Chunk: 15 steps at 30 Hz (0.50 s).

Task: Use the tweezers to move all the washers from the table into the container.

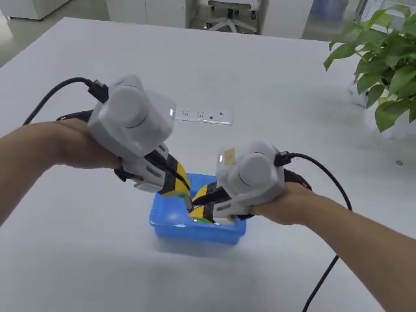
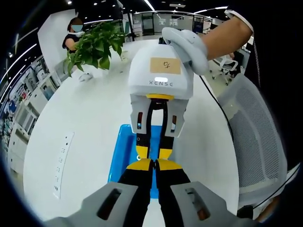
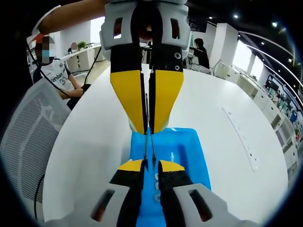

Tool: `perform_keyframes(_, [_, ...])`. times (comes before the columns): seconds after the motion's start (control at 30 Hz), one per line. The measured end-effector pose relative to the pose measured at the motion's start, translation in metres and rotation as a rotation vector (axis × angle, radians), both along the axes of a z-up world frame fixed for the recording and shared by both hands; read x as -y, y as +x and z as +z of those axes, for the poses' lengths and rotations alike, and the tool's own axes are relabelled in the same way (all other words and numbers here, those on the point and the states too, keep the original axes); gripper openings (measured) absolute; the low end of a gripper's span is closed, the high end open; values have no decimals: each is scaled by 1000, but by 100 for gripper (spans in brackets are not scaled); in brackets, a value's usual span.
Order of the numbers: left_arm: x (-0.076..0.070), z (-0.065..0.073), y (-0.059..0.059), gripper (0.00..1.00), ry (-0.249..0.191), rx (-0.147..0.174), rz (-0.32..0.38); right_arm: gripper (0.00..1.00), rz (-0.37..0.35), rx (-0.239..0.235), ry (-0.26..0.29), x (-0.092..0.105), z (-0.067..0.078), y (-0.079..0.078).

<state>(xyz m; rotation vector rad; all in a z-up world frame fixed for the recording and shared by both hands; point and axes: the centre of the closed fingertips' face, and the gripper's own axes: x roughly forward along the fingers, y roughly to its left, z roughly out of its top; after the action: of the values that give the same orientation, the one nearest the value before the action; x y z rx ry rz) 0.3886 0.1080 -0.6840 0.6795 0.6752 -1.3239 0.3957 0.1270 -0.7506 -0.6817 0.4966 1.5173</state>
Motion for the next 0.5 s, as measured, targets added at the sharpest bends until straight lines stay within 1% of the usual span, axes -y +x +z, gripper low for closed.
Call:
perform_keyframes(0.03, [0,1,0,6,0,4,1,11,1,7,3,0,1,-1])
perform_keyframes(0.2, [-1,7,-4,6,-12,6,3,11,0,10,23,-1,8,-3])
perform_keyframes(0.27, [-1,9,-4,6,-13,11,3,11,1,14,30,-2,10,-4])
perform_keyframes(0.5, [-2,14,-11,6,-22,12,-3,11,20,13,54,-5,15,-10])
